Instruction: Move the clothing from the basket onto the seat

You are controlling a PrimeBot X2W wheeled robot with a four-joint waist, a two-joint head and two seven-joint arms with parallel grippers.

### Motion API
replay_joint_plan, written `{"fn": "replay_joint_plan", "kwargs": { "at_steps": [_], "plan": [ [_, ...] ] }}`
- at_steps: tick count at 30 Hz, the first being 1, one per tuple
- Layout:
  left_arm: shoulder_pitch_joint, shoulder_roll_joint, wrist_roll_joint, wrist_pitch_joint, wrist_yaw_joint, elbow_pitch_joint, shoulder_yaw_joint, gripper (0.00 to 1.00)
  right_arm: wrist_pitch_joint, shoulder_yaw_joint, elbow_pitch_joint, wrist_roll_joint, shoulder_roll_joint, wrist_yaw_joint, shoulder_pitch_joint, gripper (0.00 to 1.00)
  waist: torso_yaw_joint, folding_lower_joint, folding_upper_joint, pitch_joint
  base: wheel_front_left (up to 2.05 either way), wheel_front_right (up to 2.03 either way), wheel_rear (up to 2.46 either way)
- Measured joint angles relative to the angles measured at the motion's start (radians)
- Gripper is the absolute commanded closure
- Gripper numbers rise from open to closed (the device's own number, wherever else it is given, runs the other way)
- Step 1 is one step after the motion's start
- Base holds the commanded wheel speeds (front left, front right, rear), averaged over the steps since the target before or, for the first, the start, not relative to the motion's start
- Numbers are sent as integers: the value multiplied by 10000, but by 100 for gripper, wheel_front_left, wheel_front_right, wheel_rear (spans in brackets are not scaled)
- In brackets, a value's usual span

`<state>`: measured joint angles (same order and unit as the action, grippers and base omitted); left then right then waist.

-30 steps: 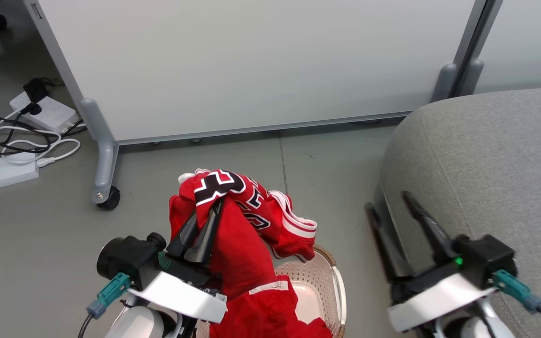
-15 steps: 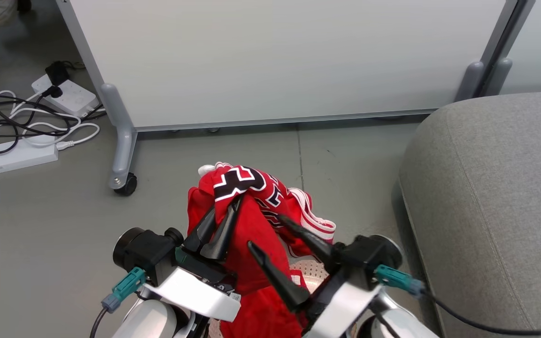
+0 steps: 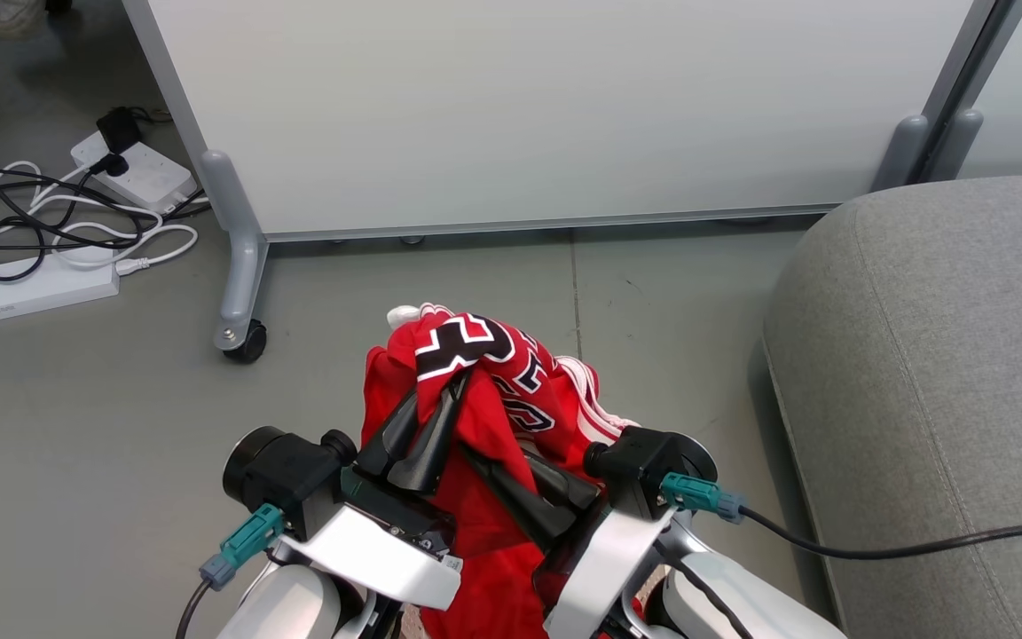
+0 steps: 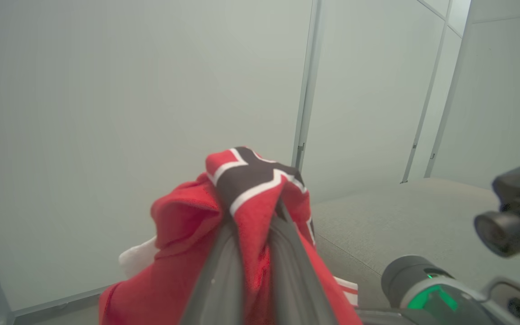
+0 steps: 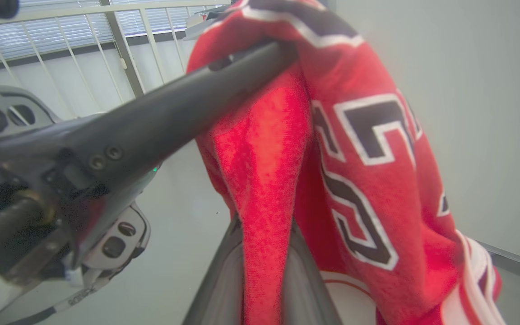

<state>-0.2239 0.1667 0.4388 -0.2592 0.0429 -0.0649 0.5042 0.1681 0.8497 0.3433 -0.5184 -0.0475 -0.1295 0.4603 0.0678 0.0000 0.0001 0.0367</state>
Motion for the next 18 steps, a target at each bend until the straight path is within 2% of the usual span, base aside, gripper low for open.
{"fn": "replay_joint_plan", "kwargs": {
  "at_steps": [3, 5, 6, 7, 13, 18],
  "plan": [
    [-1, 6, 0, -2, 0, 25, -2, 98, 178, 58, 157, -169, -2, 0, 111, 100, -25, 0, 0, 11, 0, 0, 0],
    [-9, -8, 6, -4, 0, 25, -6, 55, 295, 33, 255, -267, -2, 0, 184, 100, -37, 0, 0, 19, 0, 0, 0],
    [-9, -8, 6, -4, 0, 25, -6, 14, 295, 33, 255, -267, -2, 0, 184, 100, -37, 0, 0, 19, 0, 0, 0],
    [-22, -13, 4, -6, 0, 29, -6, 0, 362, -17, 291, -284, -4, 0, 217, 100, -44, 0, 0, 25, 0, 0, 0],
    [-104, 17, -184, -10, -4, 159, 0, 0, 694, -784, 481, -259, -90, 0, 282, 100, -170, 0, 0, 98, 0, 0, 0],
    [-175, 192, -476, 105, 111, 330, 422, 0, 794, -1638, 704, -115, -201, 0, 290, 100, -318, 0, 0, 164, 0, 0, 0]
  ]
}}
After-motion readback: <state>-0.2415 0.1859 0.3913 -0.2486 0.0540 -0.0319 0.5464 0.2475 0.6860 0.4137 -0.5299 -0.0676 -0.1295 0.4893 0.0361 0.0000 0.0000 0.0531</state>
